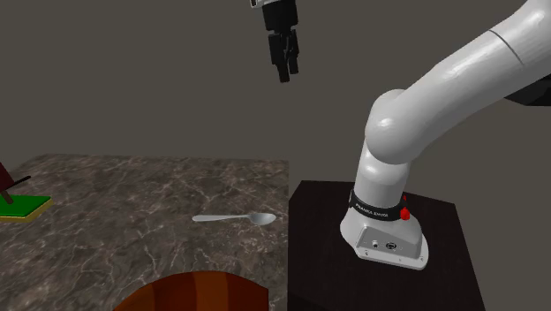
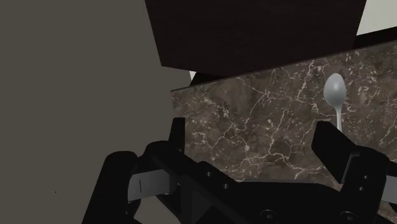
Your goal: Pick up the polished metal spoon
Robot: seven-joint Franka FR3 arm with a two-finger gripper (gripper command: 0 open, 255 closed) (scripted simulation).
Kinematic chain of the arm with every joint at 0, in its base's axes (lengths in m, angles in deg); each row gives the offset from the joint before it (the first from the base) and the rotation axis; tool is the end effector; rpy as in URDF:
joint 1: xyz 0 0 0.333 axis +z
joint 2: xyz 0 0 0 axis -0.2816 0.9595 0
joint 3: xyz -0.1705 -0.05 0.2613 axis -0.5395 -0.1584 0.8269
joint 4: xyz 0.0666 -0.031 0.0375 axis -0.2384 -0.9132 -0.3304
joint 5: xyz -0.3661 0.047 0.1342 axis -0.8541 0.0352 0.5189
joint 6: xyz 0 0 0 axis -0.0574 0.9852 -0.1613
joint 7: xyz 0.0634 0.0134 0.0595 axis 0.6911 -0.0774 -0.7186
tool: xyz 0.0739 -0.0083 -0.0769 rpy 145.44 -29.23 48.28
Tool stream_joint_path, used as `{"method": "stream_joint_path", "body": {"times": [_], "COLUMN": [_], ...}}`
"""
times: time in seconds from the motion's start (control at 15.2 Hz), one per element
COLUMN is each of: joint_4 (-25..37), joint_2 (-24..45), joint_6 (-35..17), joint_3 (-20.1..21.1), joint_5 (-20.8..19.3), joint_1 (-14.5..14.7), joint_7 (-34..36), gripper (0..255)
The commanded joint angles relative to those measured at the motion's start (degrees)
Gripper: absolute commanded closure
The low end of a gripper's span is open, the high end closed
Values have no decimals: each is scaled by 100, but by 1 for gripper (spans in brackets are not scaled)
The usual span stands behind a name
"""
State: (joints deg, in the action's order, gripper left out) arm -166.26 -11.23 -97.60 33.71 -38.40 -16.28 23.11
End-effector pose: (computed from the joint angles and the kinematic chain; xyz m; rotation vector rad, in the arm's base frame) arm 0.2872 -0.0238 0.5547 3.0834 0.1969 -0.2882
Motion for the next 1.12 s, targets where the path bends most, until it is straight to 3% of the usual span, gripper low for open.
{"method": "stream_joint_path", "body": {"times": [0.0,0.53,1.06], "joint_4": [0,-907,-1413], "joint_2": [0,399,1295], "joint_6": [0,-1307,-2771], "joint_3": [0,380,823], "joint_5": [0,633,1298], "joint_1": [0,460,1006], "joint_7": [0,225,347], "gripper": [0,0,0]}}
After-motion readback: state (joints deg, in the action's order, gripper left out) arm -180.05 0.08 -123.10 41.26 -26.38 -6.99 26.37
